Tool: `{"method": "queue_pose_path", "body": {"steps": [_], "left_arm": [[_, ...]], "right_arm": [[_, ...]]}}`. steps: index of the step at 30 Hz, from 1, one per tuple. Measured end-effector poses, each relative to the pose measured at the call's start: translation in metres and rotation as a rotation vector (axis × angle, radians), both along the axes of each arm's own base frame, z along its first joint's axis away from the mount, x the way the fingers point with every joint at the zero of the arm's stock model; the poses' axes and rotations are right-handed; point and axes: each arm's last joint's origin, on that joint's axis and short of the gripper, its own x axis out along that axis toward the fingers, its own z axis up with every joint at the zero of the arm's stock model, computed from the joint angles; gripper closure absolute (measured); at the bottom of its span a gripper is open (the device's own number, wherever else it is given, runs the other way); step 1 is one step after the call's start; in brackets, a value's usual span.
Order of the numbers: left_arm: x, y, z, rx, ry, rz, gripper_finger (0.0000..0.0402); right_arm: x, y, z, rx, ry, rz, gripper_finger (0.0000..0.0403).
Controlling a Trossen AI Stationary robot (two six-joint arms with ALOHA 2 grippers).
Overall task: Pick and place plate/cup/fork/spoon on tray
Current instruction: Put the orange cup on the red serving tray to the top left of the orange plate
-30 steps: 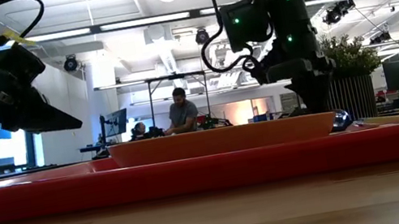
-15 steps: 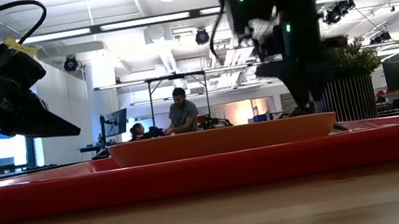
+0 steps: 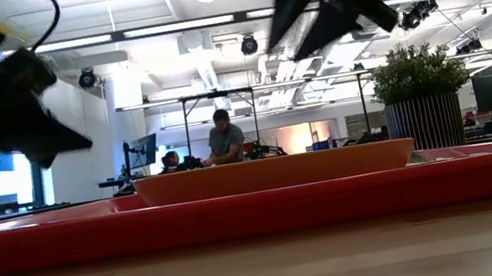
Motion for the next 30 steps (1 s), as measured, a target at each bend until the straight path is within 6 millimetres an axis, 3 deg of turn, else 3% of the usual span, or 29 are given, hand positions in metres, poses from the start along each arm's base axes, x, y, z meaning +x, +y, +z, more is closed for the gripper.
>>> {"method": "queue_pose_path", "body": {"steps": [5,12,16,21,25,30], "left_arm": [[0.002,-0.012,0.014,-0.034,-0.101,-0.098,0.0401],[-0.001,-0.025,0.016,-0.044,-0.124,-0.189,0.0401],[-0.003,-0.031,0.015,-0.026,-0.115,-0.227,0.0401],[-0.008,-0.035,0.008,0.011,-0.043,-0.224,0.0401],[-0.013,-0.038,0.001,0.006,0.023,-0.211,0.0401],[-0.019,-0.046,-0.001,-0.026,0.041,-0.228,0.0401]], "right_arm": [[0.011,0.024,-0.005,-0.030,-0.095,0.080,0.0259],[0.030,0.033,-0.019,-0.027,-0.191,0.101,0.0265],[0.051,0.044,-0.036,-0.075,-0.316,0.118,0.0265],[0.079,0.055,-0.054,-0.149,-0.336,0.172,0.0265],[0.099,0.062,-0.053,-0.205,-0.286,0.207,0.0265],[0.121,0.072,-0.037,-0.297,-0.257,0.256,0.0265]]}}
